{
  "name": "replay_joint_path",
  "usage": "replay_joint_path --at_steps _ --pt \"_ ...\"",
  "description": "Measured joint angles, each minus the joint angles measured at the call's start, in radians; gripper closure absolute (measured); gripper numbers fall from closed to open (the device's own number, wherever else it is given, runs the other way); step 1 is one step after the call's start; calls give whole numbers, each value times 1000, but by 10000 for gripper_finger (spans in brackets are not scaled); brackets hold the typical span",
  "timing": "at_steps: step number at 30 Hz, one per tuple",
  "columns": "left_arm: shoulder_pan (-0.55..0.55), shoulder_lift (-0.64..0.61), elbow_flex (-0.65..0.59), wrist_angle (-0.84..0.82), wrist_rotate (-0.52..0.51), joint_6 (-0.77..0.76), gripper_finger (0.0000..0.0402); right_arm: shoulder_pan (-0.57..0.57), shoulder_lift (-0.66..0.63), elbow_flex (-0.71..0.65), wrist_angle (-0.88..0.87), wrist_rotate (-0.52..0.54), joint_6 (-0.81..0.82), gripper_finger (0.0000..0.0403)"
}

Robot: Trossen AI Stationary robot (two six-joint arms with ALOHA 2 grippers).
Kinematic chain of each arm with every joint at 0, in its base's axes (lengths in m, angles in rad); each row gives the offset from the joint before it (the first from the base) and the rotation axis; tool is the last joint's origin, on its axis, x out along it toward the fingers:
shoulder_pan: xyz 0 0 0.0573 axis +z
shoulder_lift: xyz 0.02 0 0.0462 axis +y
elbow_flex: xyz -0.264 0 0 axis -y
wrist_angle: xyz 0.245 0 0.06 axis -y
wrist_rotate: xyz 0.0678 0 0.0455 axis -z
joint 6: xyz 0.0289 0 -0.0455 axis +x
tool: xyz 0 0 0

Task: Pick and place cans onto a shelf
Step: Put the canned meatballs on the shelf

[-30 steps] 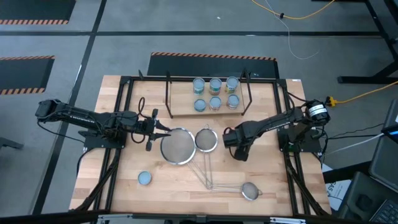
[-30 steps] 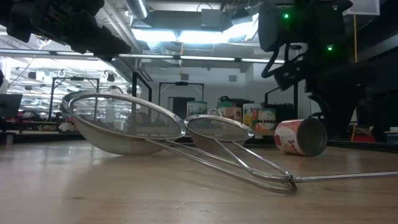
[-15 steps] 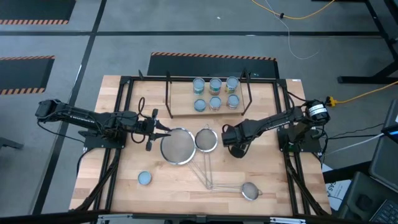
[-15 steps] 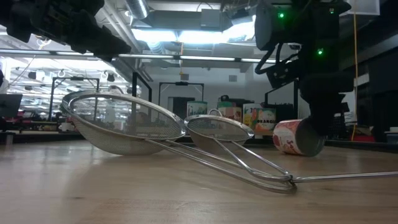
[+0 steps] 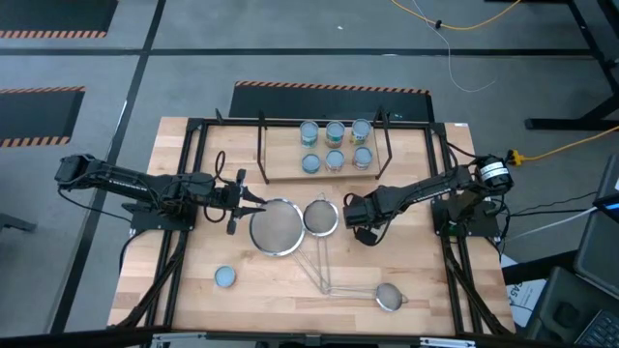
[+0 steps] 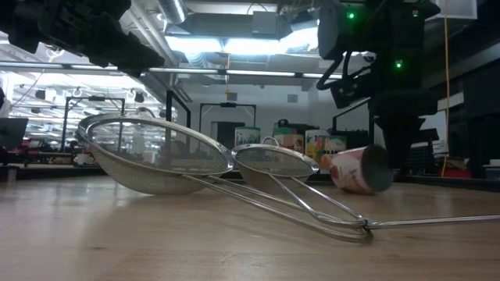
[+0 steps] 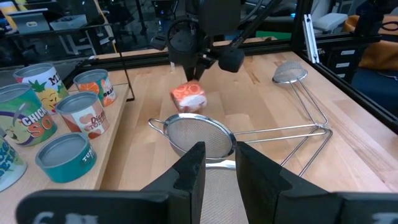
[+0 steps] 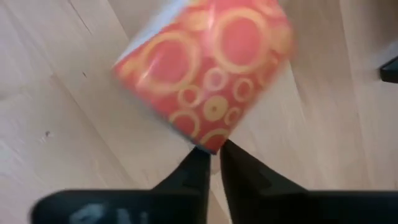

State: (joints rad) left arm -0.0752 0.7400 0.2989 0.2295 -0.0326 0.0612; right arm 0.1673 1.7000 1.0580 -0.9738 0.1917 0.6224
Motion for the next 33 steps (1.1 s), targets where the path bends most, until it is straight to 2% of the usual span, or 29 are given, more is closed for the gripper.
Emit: replay_joint_path --at_steps 3,8,15,27,33 --pt "0 0 0 0 0 0 320 0 0 0 17 2 -3 393" --pt "0 0 0 0 0 0 320 0 0 0 16 -4 -31 399" --pt "0 0 0 0 0 0 320 -18 0 4 7 -163 -80 401" --pt "0 0 0 0 0 0 320 -19 0 133 -157 -167 -82 402" --pt "0 0 0 0 0 1 320 -19 0 173 -140 -167 -103 384"
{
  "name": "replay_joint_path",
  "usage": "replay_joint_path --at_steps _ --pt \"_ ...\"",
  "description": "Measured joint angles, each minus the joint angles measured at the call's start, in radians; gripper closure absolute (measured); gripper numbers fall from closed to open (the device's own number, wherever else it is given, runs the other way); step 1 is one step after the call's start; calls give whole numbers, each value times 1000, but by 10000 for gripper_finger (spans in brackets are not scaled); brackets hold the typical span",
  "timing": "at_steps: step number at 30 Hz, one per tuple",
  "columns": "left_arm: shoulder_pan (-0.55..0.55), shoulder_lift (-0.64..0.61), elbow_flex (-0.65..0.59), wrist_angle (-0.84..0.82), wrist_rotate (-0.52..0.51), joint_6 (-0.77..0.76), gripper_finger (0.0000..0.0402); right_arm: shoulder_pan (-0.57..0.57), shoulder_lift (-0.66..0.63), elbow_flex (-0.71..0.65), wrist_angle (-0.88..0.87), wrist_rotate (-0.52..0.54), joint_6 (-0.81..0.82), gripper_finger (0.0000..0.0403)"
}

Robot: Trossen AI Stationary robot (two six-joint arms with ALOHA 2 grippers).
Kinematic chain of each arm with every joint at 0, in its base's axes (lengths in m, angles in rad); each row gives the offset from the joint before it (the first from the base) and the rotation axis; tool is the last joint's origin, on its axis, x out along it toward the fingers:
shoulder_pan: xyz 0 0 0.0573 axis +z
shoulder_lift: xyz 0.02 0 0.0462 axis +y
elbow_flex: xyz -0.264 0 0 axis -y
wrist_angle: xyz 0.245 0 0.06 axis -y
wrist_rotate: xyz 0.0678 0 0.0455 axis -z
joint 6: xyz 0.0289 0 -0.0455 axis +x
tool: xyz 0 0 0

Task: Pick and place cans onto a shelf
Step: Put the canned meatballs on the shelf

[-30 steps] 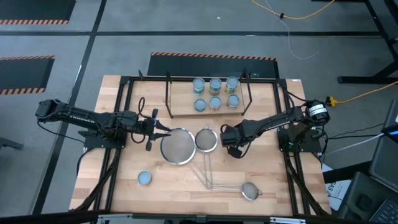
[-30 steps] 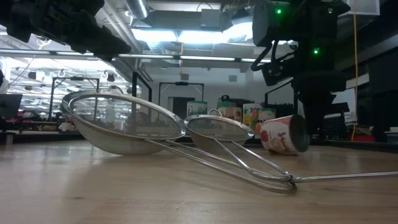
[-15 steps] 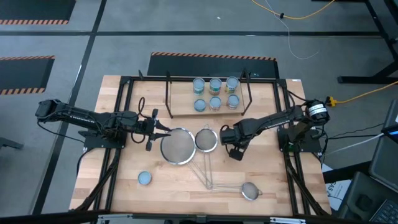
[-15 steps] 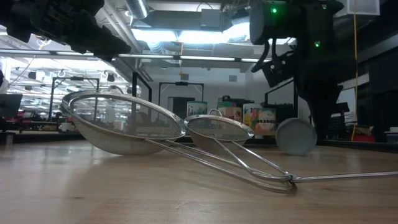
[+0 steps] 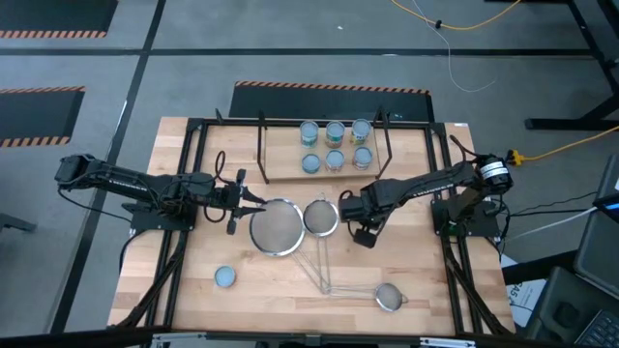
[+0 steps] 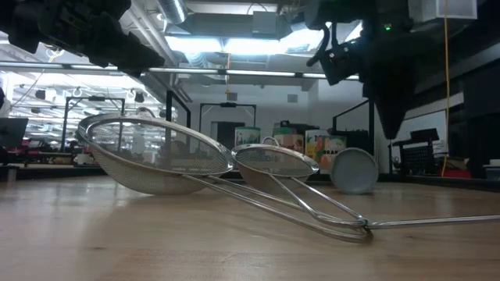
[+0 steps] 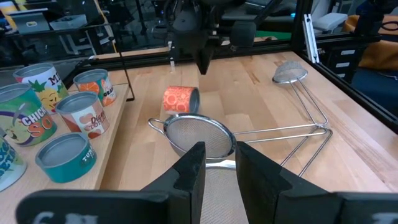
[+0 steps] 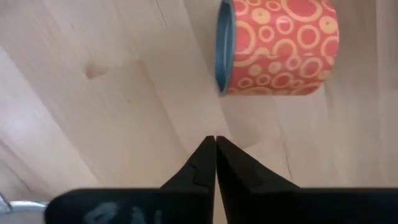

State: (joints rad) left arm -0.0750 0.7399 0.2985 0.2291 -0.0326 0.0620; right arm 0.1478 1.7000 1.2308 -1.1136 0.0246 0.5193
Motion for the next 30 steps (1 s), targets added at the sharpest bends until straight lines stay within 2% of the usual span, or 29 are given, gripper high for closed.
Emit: replay_joint_path --at_steps 4,9,16,20,25,30 --pt "0 0 0 -5 0 0 320 0 0 0 1 0 57 360" --pt "0 0 0 -12 0 0 320 -2 0 -2 5 0 187 306" --pt "0 0 0 -18 0 1 320 -23 0 -55 94 7 348 245" --pt "0 0 0 -20 0 1 320 -33 0 -92 175 14 370 232" --pt "0 0 0 -28 0 2 320 -33 0 -119 282 84 370 231" --pt "0 0 0 -29 0 4 320 -33 0 -124 296 163 370 231"
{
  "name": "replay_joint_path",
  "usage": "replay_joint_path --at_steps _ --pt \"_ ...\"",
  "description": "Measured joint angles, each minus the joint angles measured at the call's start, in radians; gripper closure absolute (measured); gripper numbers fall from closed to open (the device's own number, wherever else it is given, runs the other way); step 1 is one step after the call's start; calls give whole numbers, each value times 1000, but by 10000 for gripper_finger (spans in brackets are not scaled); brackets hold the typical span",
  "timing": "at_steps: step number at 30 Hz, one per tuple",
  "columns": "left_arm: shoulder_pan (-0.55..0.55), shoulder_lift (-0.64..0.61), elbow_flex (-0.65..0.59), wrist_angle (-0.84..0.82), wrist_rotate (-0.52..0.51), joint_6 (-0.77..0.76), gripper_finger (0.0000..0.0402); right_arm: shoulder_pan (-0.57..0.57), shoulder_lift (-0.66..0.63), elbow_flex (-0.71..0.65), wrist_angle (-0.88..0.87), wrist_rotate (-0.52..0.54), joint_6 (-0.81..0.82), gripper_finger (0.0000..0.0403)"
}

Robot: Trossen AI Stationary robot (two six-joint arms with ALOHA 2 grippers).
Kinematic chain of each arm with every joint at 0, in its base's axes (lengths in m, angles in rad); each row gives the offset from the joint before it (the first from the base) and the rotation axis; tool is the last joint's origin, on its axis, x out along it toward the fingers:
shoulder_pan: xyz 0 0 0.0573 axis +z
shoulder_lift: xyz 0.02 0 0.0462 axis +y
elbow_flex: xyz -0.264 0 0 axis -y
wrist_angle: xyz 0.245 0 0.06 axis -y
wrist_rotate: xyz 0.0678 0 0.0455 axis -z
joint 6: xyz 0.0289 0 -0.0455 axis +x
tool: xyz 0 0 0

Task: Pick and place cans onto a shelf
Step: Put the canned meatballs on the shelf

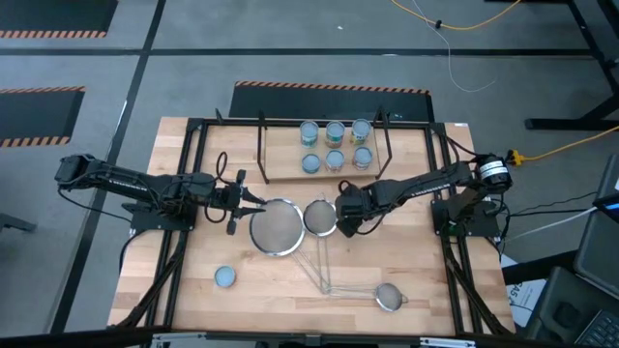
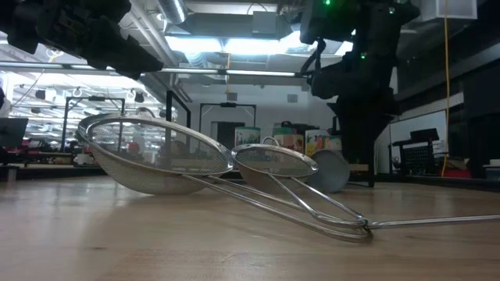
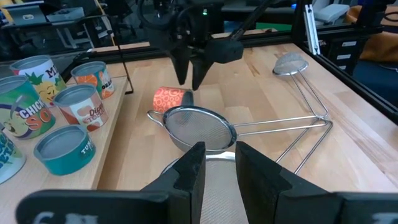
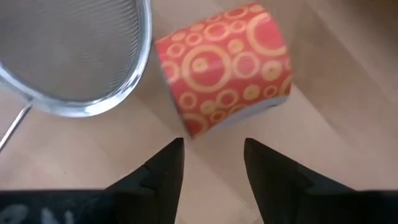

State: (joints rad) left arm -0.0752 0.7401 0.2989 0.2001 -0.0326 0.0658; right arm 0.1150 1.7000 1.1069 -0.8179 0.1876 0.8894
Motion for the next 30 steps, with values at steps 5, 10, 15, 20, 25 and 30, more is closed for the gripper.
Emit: replay_joint_path --at_steps 5,10,15,20,25,30 --pt "0 0 0 0 0 0 320 0 0 0 8 22 0 231" --pt "0 0 0 0 0 -1 320 0 2 0 36 22 1 231" --pt "0 0 0 0 0 -1 320 0 2 0 41 23 26 231" --pt "0 0 0 1 0 -4 320 1 26 0 45 39 27 231" --pt "0 0 0 1 0 -4 320 0 68 0 49 39 27 231" --pt "0 0 0 1 0 -4 320 0 93 0 53 66 27 231"
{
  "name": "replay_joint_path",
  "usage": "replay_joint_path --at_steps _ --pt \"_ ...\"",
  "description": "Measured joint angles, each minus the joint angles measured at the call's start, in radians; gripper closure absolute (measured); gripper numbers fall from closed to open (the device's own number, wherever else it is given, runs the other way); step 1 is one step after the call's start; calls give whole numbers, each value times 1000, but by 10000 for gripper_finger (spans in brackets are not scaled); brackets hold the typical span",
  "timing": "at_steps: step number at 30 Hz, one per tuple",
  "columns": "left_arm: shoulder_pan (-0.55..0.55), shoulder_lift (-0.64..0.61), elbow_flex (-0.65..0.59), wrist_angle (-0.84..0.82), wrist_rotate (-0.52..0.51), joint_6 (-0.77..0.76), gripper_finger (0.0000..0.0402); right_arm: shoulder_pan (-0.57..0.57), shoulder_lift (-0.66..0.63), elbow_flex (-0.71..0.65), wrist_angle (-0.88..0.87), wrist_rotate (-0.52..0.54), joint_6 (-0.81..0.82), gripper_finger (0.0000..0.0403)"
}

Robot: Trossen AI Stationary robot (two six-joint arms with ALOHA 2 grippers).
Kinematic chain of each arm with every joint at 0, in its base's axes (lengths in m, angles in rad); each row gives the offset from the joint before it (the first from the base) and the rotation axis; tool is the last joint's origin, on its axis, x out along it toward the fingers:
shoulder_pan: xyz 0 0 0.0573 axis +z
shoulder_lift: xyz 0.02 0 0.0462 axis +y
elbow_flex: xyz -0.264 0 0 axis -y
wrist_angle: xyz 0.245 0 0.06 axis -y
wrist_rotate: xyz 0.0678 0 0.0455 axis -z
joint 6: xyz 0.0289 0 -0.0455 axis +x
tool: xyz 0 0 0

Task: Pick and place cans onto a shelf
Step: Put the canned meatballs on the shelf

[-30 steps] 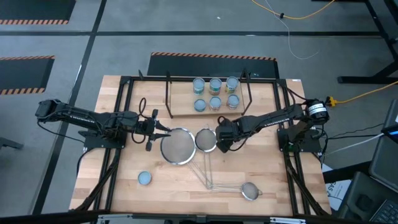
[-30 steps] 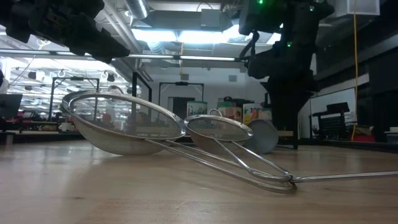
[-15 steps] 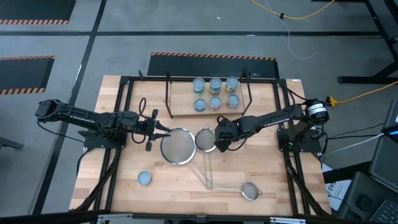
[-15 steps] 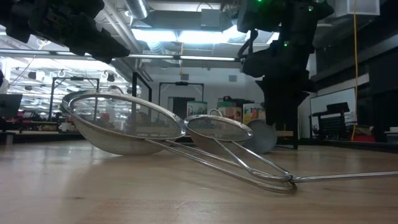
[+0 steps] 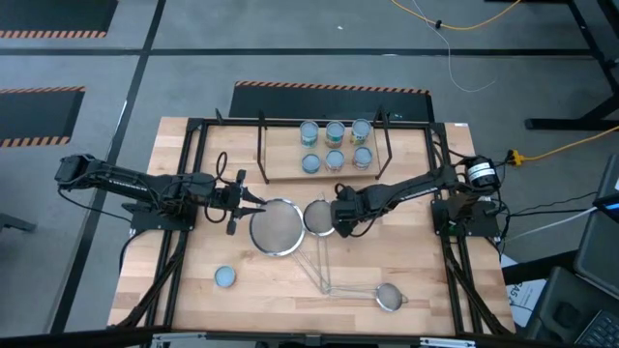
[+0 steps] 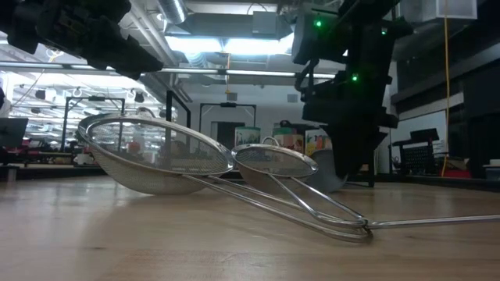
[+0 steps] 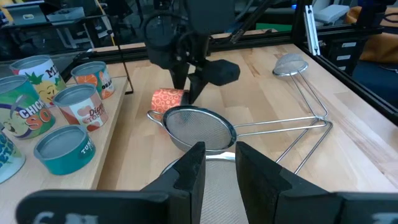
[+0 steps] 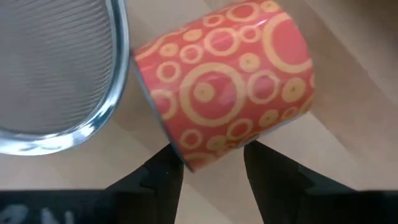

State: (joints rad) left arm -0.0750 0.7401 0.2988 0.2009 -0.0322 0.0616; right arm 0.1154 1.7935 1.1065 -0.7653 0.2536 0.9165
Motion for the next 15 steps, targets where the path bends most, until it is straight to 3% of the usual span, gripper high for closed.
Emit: replay_joint_path --at_steps 6,15 --pt "0 0 0 0 0 0 320 0 0 0 7 62 44 250" --pt "0 0 0 0 0 0 320 0 0 0 10 67 49 314"
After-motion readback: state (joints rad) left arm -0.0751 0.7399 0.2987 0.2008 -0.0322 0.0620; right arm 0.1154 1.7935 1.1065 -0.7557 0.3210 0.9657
